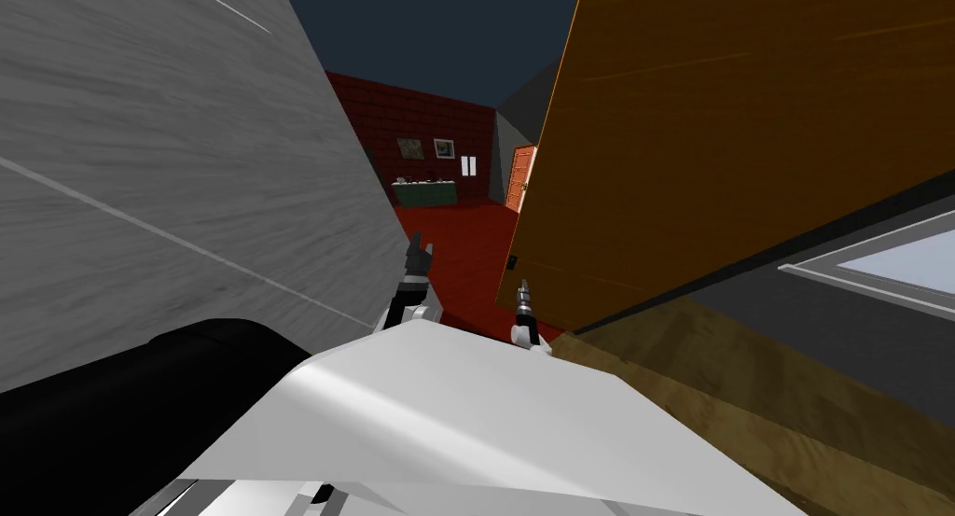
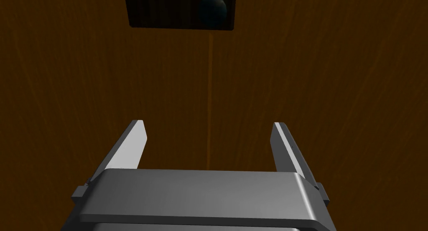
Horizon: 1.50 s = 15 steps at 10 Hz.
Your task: Push the door open
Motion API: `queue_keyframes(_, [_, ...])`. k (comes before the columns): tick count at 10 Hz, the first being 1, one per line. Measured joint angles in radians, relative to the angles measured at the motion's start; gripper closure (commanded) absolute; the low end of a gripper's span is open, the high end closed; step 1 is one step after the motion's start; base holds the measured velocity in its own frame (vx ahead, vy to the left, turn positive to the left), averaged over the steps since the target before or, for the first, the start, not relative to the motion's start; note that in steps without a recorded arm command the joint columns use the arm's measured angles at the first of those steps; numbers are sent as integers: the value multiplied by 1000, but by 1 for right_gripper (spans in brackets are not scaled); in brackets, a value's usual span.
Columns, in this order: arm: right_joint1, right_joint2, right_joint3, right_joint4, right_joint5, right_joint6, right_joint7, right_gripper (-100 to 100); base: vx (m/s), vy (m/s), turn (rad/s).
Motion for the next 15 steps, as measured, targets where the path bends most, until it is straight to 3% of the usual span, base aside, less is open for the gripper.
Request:
queue_keyframes(2, [-16,22,9,26,-6,-10,6,-100,-31,55,-28])
queue_keyframes(3, [-17,23,9,29,-6,-12,6,-100,125,-27,13])
queue_keyframes(4, [-28,7,6,48,-7,-19,3,-100,248,-14,28])
queue_keyframes(5, [-4,-9,5,2,-6,-1,10,-100,183,-15,0])
queue_keyframes(7, [-21,-23,2,36,-6,-15,8,-100,199,-25,22])
queue_keyframes(8, [-13,-31,0,20,-5,-10,9,-100,239,8,25])
queue_keyframes(9, [-19,-34,-2,32,-5,-14,7,-100,225,66,15])
queue_keyframes(11, [-20,-29,-7,36,-4,-19,6,-100,255,59,18])
queue_keyframes(13, [-14,-9,-11,18,-4,-10,9,-100,232,27,8])
queue_keyframes(14, [-18,6,-14,34,-3,-19,8,-100,64,21,-13])
queue_keyframes(15, [-19,7,-15,37,-3,-24,7,100,-10,-3,12])
